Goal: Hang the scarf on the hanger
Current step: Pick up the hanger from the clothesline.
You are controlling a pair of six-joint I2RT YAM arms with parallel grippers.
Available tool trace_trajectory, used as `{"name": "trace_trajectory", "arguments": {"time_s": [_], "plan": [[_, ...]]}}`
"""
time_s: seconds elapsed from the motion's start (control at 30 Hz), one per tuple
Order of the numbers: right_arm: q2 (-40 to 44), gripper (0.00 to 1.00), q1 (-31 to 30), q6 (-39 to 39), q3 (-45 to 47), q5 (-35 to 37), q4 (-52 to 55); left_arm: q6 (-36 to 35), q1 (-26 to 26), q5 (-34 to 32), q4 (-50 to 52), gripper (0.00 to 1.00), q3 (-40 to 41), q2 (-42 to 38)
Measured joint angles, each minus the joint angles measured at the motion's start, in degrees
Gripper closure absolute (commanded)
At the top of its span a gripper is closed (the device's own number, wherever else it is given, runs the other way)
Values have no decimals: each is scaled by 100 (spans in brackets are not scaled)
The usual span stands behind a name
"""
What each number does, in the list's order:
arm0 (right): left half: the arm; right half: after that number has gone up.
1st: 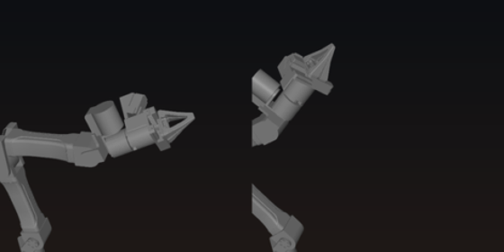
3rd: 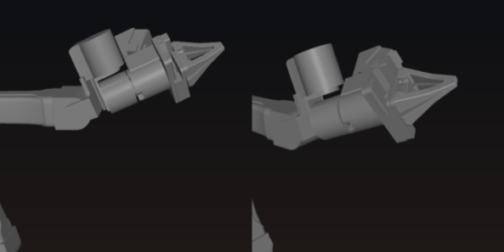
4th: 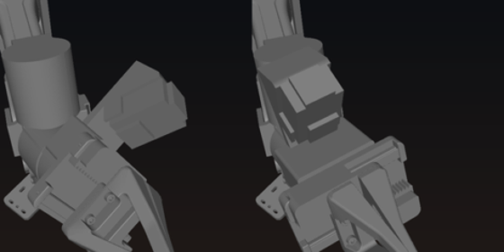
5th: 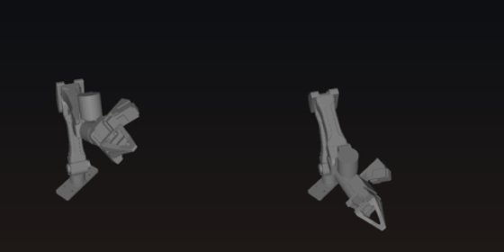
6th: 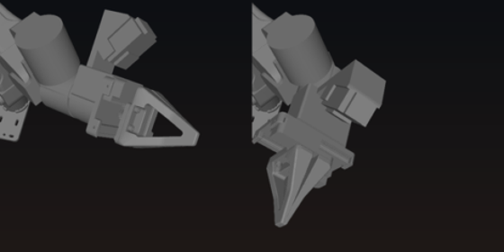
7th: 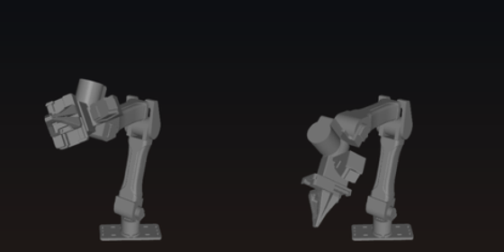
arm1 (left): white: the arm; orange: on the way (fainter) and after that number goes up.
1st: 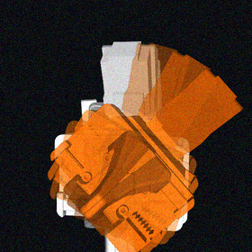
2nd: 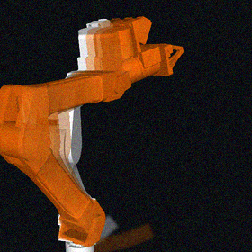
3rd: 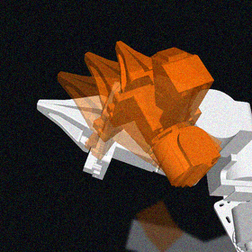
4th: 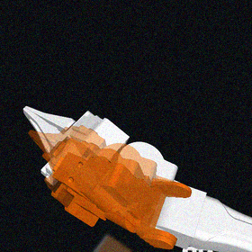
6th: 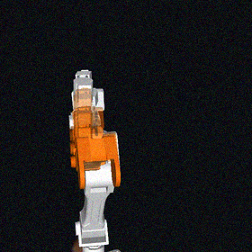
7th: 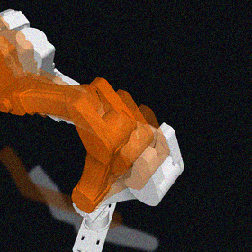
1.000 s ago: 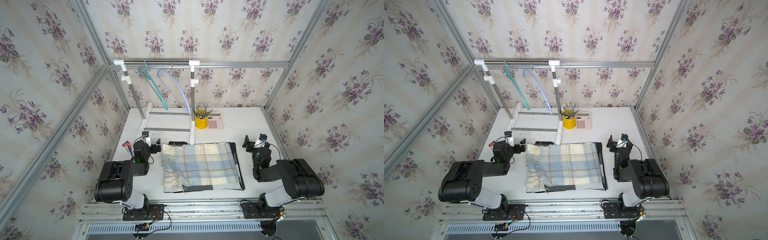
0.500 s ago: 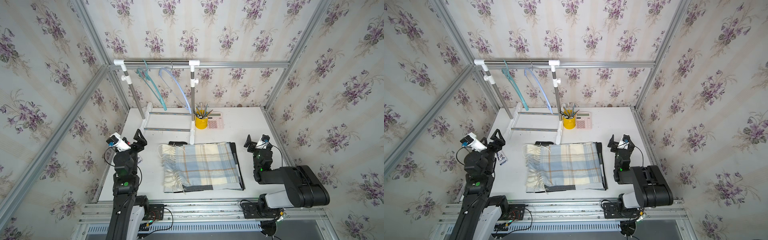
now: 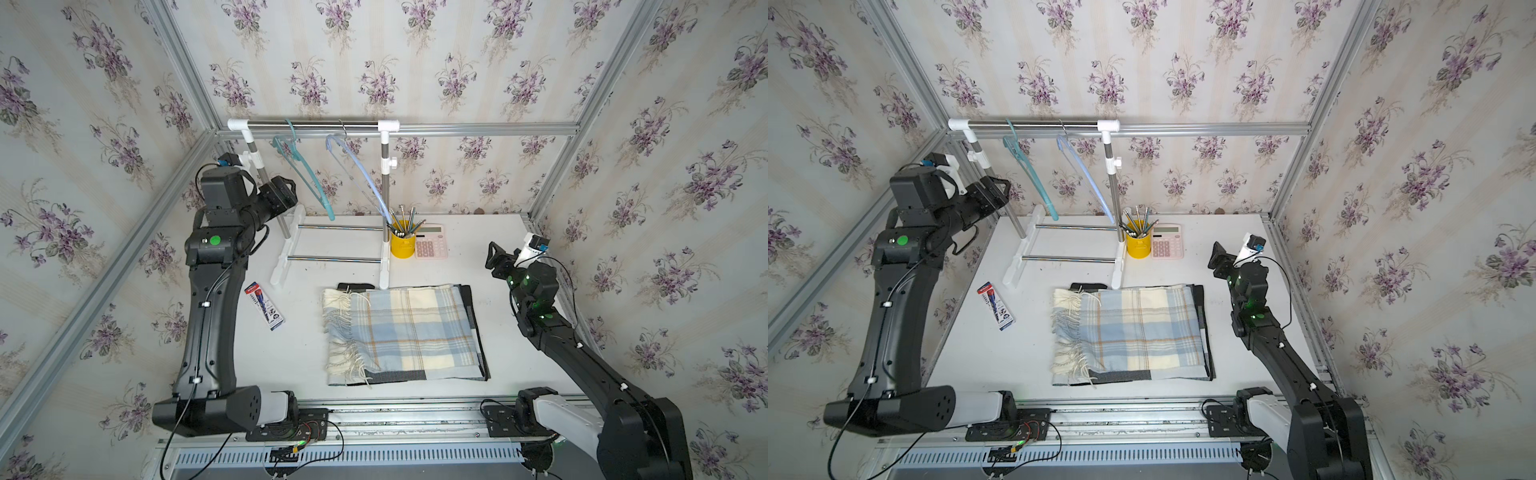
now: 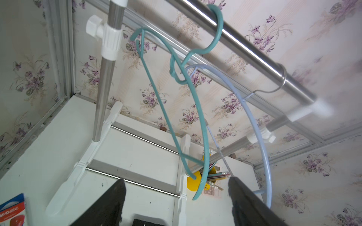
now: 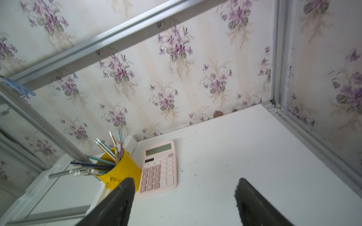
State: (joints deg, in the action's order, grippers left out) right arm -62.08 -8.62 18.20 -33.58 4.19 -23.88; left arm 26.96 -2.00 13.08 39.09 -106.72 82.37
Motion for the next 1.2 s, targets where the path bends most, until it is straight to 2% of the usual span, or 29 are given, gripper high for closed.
{"name": "trace_trajectory", "arguments": {"time_s": [0.23, 0.43, 0.63, 0.83, 0.97, 1.2], "plan": [[-297, 18, -4, 155, -426, -435, 1185, -378, 579, -190, 968, 19, -2350, 1749], [-280, 19, -4, 179, -448, -647, 1519, -680, 839, -415, 1443, 40, -3681, 2933], [-31, 19, -4, 201, -350, -654, 1554, -848, 894, -737, 1711, 61, -3862, 3322], [-37, 19, -4, 247, -315, -699, 1554, -1036, 951, -1073, 1982, 90, -3873, 3307], [-66, 19, -4, 273, -282, -772, 1554, -1211, 946, -1207, 2026, 100, -3873, 3101], [-85, 19, -4, 328, -212, -870, 1523, -1482, 944, -428, 2065, 100, -3755, 2699]]}}
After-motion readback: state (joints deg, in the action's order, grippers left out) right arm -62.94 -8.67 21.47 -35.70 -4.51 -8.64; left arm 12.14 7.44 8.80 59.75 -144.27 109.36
